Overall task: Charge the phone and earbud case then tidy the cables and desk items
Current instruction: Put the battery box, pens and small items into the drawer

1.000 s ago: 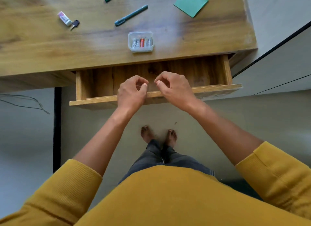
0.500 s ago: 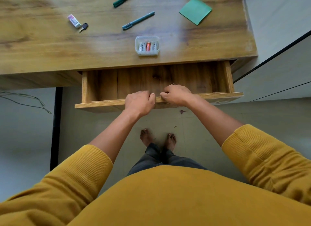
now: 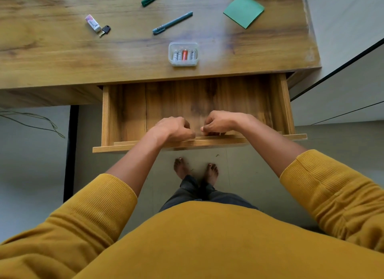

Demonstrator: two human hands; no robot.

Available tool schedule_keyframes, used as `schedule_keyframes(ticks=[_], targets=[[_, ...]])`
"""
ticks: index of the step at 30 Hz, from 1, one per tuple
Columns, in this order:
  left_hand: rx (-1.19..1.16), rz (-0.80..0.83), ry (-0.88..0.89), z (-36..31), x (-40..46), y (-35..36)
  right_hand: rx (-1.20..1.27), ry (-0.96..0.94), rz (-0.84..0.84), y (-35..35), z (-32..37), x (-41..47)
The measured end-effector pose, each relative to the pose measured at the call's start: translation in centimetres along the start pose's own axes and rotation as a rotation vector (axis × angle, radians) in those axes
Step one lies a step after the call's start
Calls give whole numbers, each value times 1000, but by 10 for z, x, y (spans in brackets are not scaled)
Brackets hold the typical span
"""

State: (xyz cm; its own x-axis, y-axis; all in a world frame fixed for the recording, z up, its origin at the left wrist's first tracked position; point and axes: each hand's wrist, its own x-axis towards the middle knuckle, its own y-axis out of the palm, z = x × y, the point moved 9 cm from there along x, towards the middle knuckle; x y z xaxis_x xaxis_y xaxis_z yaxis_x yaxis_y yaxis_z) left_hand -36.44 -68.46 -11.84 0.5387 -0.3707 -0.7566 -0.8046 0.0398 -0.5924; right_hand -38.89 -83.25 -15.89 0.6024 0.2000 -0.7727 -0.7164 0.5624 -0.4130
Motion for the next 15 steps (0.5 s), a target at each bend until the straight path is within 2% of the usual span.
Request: schedule_keyframes(ticks=[7,15], targets=[[-71,243,-13,2,11,38,146,87,212,39,-20,1],[-206,446,-75,14,11,75,204,106,277,72,-42,-4]])
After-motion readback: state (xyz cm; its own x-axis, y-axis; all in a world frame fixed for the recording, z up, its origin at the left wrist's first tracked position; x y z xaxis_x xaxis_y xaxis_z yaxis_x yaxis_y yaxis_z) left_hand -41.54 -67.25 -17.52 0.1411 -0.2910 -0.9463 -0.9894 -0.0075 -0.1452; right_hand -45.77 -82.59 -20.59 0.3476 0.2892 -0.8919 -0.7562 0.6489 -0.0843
